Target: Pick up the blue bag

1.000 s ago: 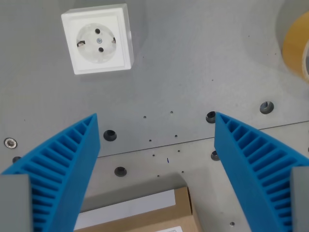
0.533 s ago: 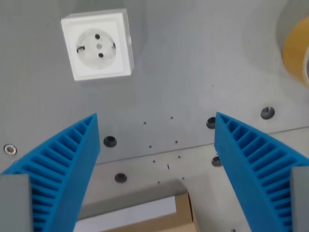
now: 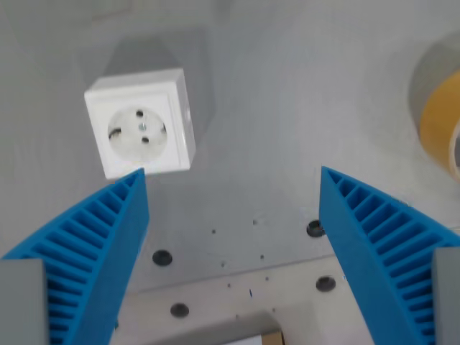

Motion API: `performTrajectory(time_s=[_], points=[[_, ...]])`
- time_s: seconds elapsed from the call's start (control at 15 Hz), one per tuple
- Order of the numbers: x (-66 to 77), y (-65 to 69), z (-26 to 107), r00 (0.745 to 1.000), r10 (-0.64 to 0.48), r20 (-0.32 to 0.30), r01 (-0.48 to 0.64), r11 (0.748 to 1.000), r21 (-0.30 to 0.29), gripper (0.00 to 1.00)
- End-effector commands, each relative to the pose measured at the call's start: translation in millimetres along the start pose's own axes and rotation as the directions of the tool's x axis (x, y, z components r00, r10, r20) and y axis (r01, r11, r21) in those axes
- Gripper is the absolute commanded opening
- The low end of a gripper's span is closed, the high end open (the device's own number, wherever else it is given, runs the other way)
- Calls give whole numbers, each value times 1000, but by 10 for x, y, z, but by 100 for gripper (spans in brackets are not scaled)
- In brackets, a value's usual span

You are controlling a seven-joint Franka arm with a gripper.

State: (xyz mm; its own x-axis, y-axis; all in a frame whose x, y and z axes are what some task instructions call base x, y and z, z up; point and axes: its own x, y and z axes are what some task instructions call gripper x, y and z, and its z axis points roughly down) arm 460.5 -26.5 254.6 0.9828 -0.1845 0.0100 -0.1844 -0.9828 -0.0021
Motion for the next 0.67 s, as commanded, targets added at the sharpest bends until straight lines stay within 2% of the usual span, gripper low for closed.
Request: performTrajectory(time_s=[0.07,0.67], points=[[144,53,64,1000,31,0,-31,999,-10,100],[591,132,416,997,82,-13,-83,997,-8,100]])
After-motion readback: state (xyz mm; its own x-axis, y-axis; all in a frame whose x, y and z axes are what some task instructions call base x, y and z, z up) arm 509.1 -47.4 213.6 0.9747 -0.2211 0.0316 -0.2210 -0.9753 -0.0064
